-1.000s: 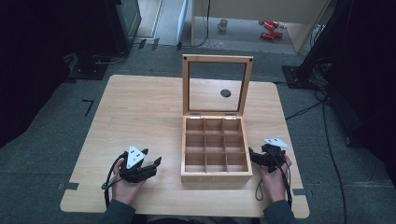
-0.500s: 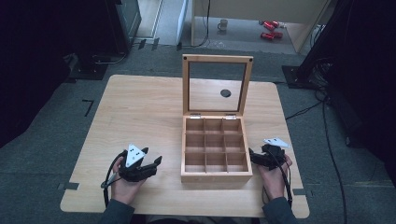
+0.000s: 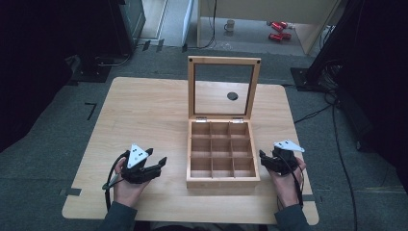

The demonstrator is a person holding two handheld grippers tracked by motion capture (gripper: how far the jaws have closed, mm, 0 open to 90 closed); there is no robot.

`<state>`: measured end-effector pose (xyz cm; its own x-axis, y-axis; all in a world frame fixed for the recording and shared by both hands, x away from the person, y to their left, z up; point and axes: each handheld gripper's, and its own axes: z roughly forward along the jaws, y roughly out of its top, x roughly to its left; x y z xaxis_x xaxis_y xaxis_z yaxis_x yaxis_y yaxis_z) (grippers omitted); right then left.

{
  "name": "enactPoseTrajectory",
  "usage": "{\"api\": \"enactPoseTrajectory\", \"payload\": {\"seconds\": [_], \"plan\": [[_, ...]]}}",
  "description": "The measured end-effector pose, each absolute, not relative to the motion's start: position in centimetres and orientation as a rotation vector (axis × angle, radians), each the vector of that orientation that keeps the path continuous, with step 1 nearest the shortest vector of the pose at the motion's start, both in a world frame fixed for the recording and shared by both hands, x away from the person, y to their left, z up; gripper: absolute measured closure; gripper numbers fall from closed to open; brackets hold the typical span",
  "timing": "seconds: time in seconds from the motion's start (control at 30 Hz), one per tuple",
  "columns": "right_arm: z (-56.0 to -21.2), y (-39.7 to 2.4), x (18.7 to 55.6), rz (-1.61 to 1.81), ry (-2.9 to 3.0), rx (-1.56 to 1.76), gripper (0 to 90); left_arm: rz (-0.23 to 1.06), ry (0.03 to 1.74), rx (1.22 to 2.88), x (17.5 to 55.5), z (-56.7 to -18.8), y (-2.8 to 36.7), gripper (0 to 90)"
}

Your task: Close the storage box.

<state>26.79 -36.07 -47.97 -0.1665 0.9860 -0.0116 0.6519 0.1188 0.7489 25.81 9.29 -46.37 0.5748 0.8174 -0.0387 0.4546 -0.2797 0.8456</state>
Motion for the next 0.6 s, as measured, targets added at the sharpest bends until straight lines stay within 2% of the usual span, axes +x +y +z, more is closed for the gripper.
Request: {"api": "enactPoseTrajectory", "payload": {"seconds": [0.6], "plan": [[-44.5, -35.6, 26.9, 0.817, 1.902, 1.484, 40.1, 0.556, 0.995, 1.899, 27.2, -43.8, 9.3, 38.2]]}}
